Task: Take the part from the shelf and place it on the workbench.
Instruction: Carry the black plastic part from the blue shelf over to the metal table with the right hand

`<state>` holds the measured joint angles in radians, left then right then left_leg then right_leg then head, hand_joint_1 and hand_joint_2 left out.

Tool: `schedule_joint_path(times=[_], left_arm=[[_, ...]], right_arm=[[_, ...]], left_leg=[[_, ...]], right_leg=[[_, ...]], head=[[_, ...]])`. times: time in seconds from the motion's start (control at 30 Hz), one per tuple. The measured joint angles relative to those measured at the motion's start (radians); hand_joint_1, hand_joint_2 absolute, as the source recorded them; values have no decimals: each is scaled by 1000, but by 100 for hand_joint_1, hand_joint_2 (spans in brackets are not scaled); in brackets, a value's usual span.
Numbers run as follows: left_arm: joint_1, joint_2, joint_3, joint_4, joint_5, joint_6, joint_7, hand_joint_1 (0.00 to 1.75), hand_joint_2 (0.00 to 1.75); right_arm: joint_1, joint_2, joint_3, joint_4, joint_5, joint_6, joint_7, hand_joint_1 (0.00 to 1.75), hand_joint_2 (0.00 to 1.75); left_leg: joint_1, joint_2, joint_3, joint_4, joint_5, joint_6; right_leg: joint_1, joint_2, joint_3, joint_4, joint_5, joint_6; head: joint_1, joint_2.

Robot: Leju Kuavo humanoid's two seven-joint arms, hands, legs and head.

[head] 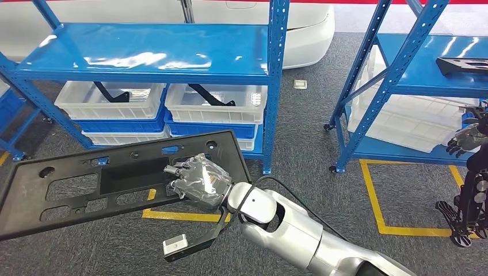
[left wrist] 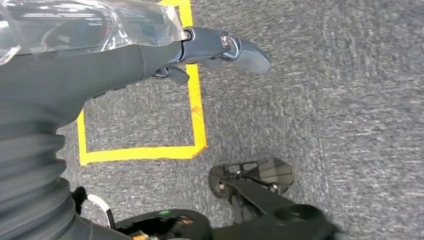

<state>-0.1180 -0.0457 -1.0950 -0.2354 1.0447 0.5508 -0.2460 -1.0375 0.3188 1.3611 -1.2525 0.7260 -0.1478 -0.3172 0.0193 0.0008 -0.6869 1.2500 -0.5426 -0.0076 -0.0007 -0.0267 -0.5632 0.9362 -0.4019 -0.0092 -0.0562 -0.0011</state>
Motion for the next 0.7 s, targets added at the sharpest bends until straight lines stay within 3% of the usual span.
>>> schedule_joint_path(times=[0.03, 0.1, 0.17, 0.2, 0.27, 0.33, 0.43, 0.47, 0.5, 0.53, 0.57, 0.63, 0.7], left_arm=[[1, 1, 0, 0, 0, 0, 0, 0, 175], [-1, 2, 0, 0, 0, 0, 0, 0, 175], [-4, 2, -1, 0, -1, 0, 0, 0, 175], [-5, 2, -1, 0, -1, 0, 0, 0, 175], [-4, 2, -1, 0, -1, 0, 1, 0, 175], [-3, 2, -1, 0, -2, 0, 3, 0, 175], [-5, 3, -2, 0, -4, 0, 7, 0, 175], [-4, 3, -2, 0, -4, 0, 8, 0, 175], [-3, 3, -2, 0, -4, 0, 8, 0, 175], [-3, 3, -2, 0, -4, 0, 8, 0, 175], [-3, 3, -2, 0, -5, 0, 8, 0, 175], [-5, 3, -2, 0, -6, 0, 8, 0, 175], [-8, 3, -2, 0, -7, 0, 8, 0, 175]], right_arm=[[1, 0, 0, 0, 2, 0, 1, 175, 175], [1, 1, -1, 0, 5, -1, 3, 175, 175], [1, 2, -2, 0, 6, -2, 6, 175, 175], [1, 3, -3, 0, 6, -2, 7, 175, 175], [1, 4, -3, 0, 7, -3, 9, 175, 175], [1, 4, -3, 0, 10, -3, 11, 175, 175], [3, 3, -4, 2, 14, -4, 14, 175, 175], [5, 3, -4, 3, 15, -5, 15, 175, 175], [7, 3, -4, 4, 16, -5, 15, 175, 175], [9, 3, -4, 5, 17, -5, 16, 175, 175], [9, 3, -4, 6, 18, -5, 16, 175, 175], [9, 3, -4, 7, 18, -6, 17, 175, 175], [8, 4, -5, 9, 18, -8, 18, 175, 175]], left_leg=[[2, 2, 13, -26, 22, -3], [3, 23, 83, -171, 90, -6], [-1, 42, 129, -277, 128, 4], [-3, 44, 132, -291, 130, 12], [-6, 27, 126, -292, 137, 28], [-4, 12, 122, -295, 145, 41], [-2, -11, 115, -296, 152, 52], [-2, -20, 113, -296, 153, 53], [-2, -30, 112, -296, 154, 53], [-1, -41, 112, -295, 155, 53], [-1, -53, 112, -295, 155, 52], [-1, -75, 111, -294, 158, 47], [1, -95, 101, -293, 164, 36]], right_leg=[[0, -5, 0, 1, 0, 1], [0, -17, -1, 7, -3, 5], [5, -27, -5, 16, -7, 14], [8, -31, -8, 18, -7, 18], [10, -43, -12, 20, -6, 25], [5, -29, -25, 51, -34, 35], [-1, 14, -100, 239, -141, 46], [-1, 18, -124, 300, -164, 47], [-2, 20, -133, 327, -167, 46], [-3, 22, -124, 315, -152, 45], [-4, 28, -95, 261, -120, 43], [-10, 76, -22, 113, -58, 37], [-12, 116, 12, 34, -38, 34]], head=[[0, 0], [0, 0], [0, 0], [0, 0], [0, 0], [1, 0], [1, 0], [0, 0], [0, 0], [0, 0], [0, 0], [0, 0], [0, 0]])
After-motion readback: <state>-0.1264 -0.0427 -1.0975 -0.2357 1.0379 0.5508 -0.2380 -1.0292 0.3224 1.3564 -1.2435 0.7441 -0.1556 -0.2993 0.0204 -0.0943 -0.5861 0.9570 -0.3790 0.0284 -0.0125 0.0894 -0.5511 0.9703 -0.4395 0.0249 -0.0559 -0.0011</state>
